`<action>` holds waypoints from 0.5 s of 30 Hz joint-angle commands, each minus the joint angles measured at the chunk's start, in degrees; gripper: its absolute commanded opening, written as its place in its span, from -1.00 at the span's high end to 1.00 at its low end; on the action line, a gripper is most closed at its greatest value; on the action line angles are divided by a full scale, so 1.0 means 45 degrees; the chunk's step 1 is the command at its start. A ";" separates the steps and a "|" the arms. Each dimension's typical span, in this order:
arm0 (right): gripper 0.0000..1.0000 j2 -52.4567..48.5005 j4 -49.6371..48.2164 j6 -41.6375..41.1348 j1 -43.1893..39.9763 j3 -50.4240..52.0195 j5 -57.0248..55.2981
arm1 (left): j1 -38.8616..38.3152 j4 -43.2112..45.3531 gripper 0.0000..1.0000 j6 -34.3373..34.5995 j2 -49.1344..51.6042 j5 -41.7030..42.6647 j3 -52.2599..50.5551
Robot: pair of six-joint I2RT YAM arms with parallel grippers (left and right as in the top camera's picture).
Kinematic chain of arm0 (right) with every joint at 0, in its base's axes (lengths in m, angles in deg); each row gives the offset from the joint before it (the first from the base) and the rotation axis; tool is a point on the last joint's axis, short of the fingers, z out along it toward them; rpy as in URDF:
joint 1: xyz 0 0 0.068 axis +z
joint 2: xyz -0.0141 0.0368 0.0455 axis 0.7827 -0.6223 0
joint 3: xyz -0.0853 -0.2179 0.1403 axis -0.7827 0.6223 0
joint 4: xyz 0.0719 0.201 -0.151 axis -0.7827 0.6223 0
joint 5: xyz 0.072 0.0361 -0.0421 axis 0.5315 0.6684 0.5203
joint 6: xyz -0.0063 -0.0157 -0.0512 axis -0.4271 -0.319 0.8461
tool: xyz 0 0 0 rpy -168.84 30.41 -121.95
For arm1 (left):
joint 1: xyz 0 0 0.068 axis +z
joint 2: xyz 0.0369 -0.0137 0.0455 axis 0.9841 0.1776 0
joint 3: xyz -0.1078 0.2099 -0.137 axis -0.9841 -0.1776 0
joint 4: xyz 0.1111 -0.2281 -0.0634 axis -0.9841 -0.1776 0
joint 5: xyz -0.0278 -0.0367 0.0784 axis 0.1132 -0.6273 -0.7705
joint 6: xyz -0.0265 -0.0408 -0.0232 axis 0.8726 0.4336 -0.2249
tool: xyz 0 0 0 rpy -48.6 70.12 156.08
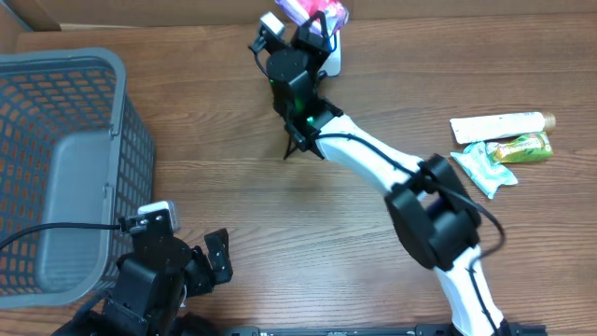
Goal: Scan the item barcode
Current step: 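Hold the purple box barcode up in front of the white scanner, then carry the purple box right and release it beside the juice box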
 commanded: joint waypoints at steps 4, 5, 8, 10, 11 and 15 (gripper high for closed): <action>0.93 0.3497 0.6091 -0.4877 -0.0330 -0.0107 0.0359 | -0.0044 0.0044 -0.99 0.0223 0.0010 -0.0087 -0.0034; 0.93 0.3852 0.7461 -0.5498 -0.0393 -0.0107 0.1248 | -0.0044 0.0044 -0.99 0.0223 0.0010 -0.0087 -0.0034; 0.93 0.4993 1.0783 -0.7951 -0.0816 -0.0107 0.4250 | -0.0044 0.0044 -0.99 0.0223 0.0010 -0.0087 -0.0034; 0.93 0.6028 1.2454 -1.0253 -0.1462 -0.0107 0.6193 | -0.0044 0.0039 -0.99 0.0223 0.0010 -0.0087 -0.0034; 0.93 0.6421 1.3002 -1.1123 -0.1744 -0.0107 0.6941 | -0.0044 0.0044 -0.99 0.0223 0.0015 -0.0087 -0.0034; 0.93 0.7975 1.5135 -1.4158 -0.3288 -0.0107 1.0559 | -0.0044 0.0044 -0.99 0.0223 0.0015 -0.0087 -0.0034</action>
